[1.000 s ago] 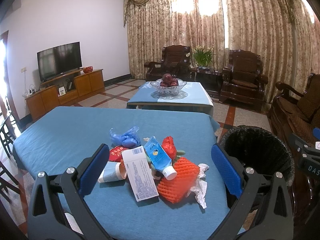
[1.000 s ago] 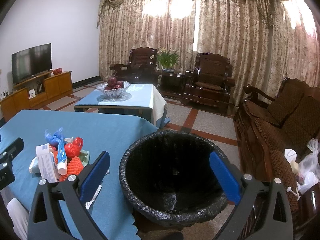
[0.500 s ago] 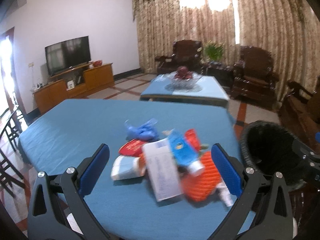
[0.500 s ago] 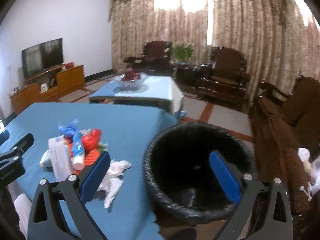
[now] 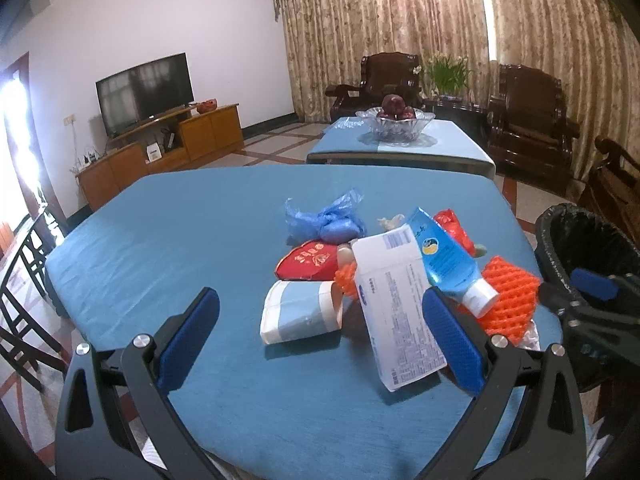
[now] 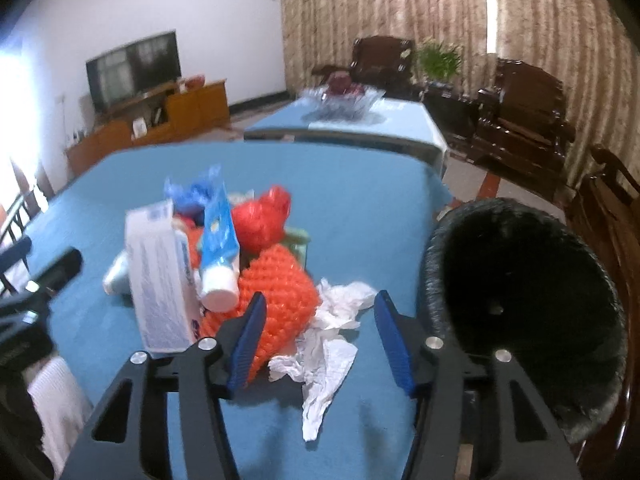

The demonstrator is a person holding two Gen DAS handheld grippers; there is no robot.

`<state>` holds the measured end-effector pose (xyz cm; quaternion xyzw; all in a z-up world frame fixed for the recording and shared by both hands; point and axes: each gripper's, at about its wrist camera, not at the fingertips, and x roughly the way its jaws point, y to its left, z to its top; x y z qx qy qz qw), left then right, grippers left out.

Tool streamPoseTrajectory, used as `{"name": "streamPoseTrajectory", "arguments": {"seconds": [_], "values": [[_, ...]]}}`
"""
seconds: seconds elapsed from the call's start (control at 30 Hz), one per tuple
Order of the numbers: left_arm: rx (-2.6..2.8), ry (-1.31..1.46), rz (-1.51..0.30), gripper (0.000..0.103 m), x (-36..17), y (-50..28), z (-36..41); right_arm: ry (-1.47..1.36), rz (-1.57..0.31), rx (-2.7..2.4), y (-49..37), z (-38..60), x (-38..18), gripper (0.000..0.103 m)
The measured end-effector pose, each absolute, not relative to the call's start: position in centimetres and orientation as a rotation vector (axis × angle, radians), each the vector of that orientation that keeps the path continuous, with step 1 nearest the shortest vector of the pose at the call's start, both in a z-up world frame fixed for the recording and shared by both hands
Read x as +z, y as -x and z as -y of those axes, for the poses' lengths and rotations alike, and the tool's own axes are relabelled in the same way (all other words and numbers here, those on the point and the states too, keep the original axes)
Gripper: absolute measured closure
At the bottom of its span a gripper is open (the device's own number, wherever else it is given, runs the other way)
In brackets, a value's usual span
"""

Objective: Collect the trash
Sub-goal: 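Grasp the white medicine box with the left tool while the right tool grasps the orange foam net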

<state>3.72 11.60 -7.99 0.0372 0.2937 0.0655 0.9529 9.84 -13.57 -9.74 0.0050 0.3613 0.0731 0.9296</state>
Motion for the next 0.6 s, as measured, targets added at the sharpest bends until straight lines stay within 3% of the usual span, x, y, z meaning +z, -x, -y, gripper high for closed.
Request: {"name": "streamPoseTrajectory", "arguments": {"seconds": [0.1, 0.23, 0.6], "values": [[0.124, -0.058, -0.610, 0.009, -8.5, -4.4, -11.9, -0.006, -0.766, 0.185, -10.6, 13.2, -10.5, 0.062], [0.122, -0.050, -0.626, 0.011, -9.0, -5.1, -12.0, 0.018, -0.773, 0.235, -11.5, 12.2, -11.1, 0.085], [0.042, -0.038, -0.662, 0.011, -9.9, -6.6, -9.1, -0.023, -0.721, 0.254, -10.2, 13.5, -8.9, 0.089]]}}
